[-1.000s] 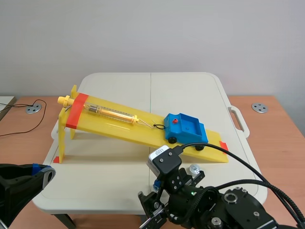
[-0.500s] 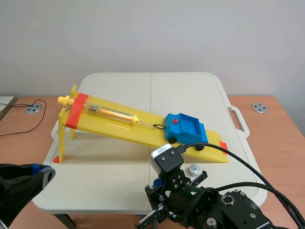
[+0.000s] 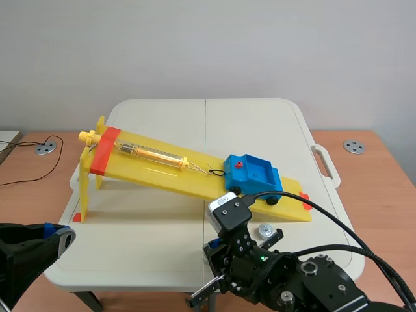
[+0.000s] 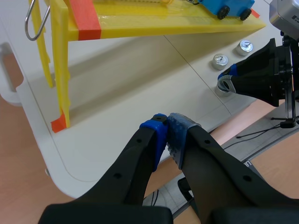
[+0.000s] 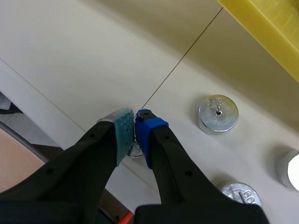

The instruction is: Place the four metal weights on the blue cart on the ramp.

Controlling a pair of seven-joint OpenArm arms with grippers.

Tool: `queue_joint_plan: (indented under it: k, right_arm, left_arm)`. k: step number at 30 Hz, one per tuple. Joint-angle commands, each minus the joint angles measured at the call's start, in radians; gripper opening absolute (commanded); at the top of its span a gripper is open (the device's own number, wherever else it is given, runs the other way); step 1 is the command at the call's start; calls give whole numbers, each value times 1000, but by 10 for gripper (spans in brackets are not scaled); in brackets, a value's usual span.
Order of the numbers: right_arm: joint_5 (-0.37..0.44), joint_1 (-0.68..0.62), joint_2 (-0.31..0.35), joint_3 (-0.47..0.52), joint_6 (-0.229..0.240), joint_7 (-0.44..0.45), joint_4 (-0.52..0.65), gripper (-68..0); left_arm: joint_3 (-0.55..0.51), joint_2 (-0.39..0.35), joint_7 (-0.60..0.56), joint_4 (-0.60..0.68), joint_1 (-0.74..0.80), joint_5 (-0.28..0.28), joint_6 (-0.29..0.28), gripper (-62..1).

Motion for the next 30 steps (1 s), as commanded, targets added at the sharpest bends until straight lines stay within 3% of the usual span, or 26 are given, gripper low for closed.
queue_joint_plan:
  k: [1,17,30]
  right_arm:
    - [22,67,-32,-17,-26,63,19,-658]
    - [22,67,-30,-16,-24,83,24,-669]
    - [23,45,-16,-16,-17,75,102,-669]
  left_arm:
    - [-7,-1,-90,32,-6,-31,0,-577]
    - [-7,-1,-90,32,-6,-31,0,-577]
    - [-7,-1,-90,32,-6,-31,0,-577]
